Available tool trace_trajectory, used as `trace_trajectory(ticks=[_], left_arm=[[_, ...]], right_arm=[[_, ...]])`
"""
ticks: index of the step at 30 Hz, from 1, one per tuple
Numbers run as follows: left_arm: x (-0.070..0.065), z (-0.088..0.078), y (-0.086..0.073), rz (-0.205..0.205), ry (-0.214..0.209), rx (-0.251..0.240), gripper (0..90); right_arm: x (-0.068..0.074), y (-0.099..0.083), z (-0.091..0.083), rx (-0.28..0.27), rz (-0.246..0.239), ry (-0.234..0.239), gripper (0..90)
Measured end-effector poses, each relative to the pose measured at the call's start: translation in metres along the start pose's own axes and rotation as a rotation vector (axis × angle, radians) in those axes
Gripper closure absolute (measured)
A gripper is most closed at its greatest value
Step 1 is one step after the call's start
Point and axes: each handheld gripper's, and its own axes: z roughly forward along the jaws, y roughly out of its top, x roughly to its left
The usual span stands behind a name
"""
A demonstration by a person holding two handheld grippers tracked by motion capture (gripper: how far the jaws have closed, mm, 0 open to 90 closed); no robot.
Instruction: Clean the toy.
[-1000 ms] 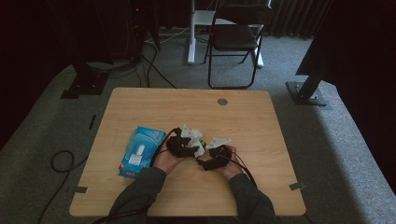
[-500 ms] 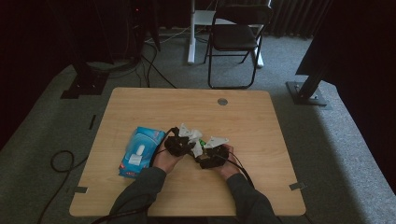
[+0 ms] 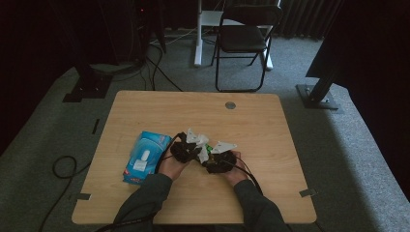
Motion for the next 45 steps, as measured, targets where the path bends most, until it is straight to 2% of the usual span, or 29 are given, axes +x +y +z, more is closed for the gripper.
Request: trace_trajectory(ticks=[2,10,16,24,37,42,45], left_arm=[[0.0,-0.002,-0.001,0.006,0.019,0.005,85.4],[0.009,-0.007,-0.009,-0.028,0.051,0.015,85.7],[0.001,-0.006,-0.008,-0.003,0.061,0.017,85.9],[-0.002,-0.006,-0.008,0.014,0.044,0.014,85.8],[-0.023,0.004,0.006,0.066,-0.016,0.002,86.0],[-0.022,0.007,0.008,0.04,-0.038,-0.014,86.0],[-0.023,0.008,0.009,0.039,-0.035,-0.014,86.0]], right_arm=[[0.0,0.0,0.0,-0.001,-0.004,-0.002,34.0],[0.001,0.0,0.0,0.002,-0.001,-0.001,34.1],[0.0,0.0,0.0,0.004,0.004,0.001,34.0],[-0.001,-0.001,-0.001,0.005,0.009,0.004,34.1],[0.0,-0.001,-0.001,0.005,0.009,0.003,34.0],[0.0,-0.001,-0.001,0.006,0.009,0.003,34.0],[0.0,-0.001,-0.001,0.006,0.009,0.004,34.0]])
